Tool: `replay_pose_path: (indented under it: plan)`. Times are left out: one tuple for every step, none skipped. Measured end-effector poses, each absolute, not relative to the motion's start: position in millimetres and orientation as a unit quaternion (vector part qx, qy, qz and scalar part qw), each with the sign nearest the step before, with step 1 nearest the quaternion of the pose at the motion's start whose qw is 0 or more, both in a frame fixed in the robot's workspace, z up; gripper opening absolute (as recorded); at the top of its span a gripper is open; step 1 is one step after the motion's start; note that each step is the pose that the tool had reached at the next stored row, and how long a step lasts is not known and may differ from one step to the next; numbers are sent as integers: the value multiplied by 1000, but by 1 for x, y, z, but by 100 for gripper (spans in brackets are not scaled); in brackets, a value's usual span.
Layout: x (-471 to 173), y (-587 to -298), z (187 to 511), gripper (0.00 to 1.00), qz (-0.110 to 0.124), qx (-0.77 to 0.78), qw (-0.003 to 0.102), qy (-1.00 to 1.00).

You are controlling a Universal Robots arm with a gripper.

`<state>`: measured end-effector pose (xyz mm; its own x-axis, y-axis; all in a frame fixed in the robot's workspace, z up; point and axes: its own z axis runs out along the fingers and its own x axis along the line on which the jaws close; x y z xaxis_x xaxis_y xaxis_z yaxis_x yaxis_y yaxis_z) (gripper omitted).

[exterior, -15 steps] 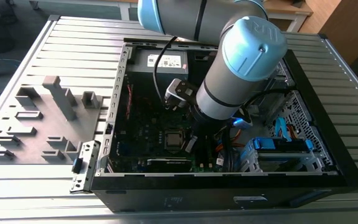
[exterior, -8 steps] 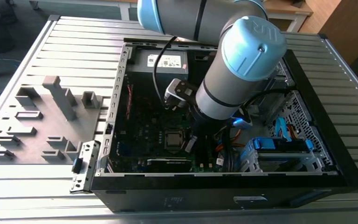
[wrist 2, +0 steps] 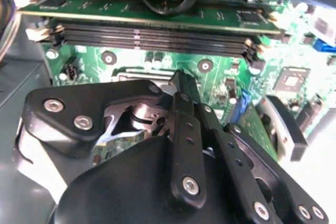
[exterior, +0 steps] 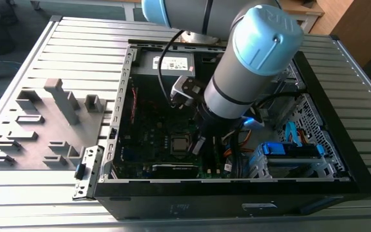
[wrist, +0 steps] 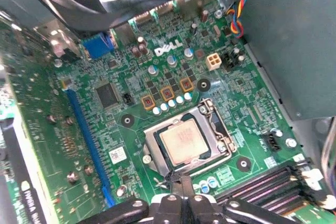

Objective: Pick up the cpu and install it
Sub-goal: 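Install the first cpu locking lever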

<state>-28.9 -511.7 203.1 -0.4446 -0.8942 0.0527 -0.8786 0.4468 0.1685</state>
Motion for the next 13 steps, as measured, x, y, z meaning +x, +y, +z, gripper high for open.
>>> replay_pose_path:
  plan:
    - [-29, -512, 207, 11, -58, 523, 67, -848]
    - [-29, -512, 210, 11, -58, 523, 67, -848]
    - [-29, -512, 214, 11, -58, 523, 67, -848]
    - [-29, -511, 217, 11, -58, 523, 67, -848]
    - [-29, -511, 220, 11, -58, 523, 67, -848]
    - [-29, -511, 222, 11, -58, 523, 67, -848]
    - [-29, -510, 222, 11, -58, 523, 67, -848]
    - [-29, -510, 222, 11, -58, 523, 67, -848]
    - [-29, -508, 222, 11, -58, 523, 67, -848]
    - [-29, -507, 222, 11, -58, 523, 67, -848]
    - [-30, -505, 222, 11, -58, 523, 67, -848]
    - [-31, -503, 222, 11, -58, 523, 67, -848]
    - [-32, -500, 222, 11, -58, 523, 67, -848]
